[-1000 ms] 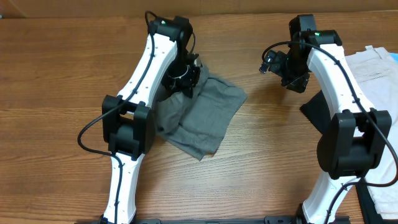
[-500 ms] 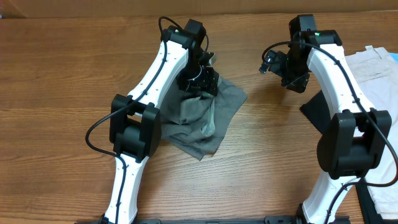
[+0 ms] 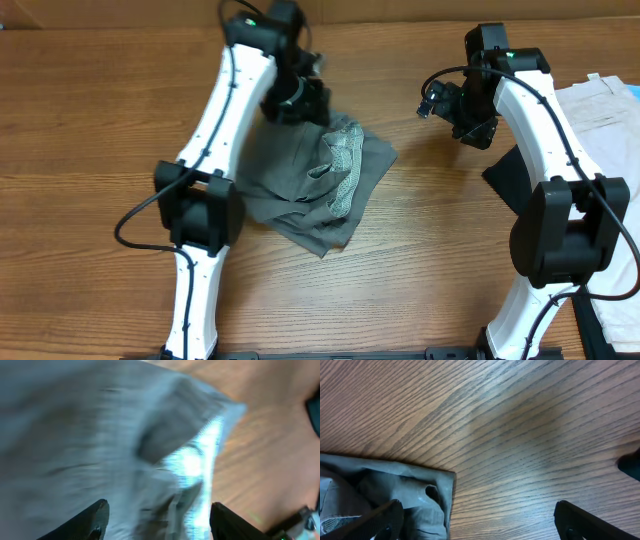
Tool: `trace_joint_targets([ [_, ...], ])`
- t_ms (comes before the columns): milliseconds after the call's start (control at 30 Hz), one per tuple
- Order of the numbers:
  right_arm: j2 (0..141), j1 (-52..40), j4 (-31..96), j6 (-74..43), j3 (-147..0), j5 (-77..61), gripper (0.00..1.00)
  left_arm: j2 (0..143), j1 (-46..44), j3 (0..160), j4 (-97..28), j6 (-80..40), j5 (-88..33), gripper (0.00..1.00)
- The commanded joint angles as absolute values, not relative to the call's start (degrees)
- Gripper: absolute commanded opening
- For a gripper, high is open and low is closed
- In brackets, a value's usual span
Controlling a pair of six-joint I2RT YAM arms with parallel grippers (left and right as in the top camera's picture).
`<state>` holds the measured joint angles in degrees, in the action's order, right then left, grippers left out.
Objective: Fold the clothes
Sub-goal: 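Fold the lifted left end rightward over the shorts with the left gripper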
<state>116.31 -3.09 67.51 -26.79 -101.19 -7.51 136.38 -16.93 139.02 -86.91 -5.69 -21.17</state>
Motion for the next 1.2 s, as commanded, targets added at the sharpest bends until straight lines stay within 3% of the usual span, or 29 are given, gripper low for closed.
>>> trace_joint_targets([
  [0, 115.74, -3.29, 67.31, -26.74, -102.28, -7.53, 1.00, 135.68, -14.57, 137.84, -87.26, -6.09, -18.20, 0.66],
  [233, 115.74, -3.29, 67.29, -26.74, -102.28, -7.53, 1.00, 135.74, -16.51, 127.46, -82.02, -5.76, -23.42, 0.54],
  [567, 115.74, -3.29, 67.29, -26.74, -102.28, -7.53, 1.00, 135.76, -25.10, 116.44, -69.73, -7.92, -29.41, 0.51],
  [967, 115.74, -3.29, 67.29, -26.74, -102.28, -7.53, 1.00, 136.57, -31.05, 115.96, -64.77, -7.99, -30.74, 0.54],
  [1167, 115.74, -3.29, 67.31, -26.74, -102.28, -7.53, 1.00, 138.74, -31.86, 115.92, -63.68, -7.70, -31.90, 0.49],
])
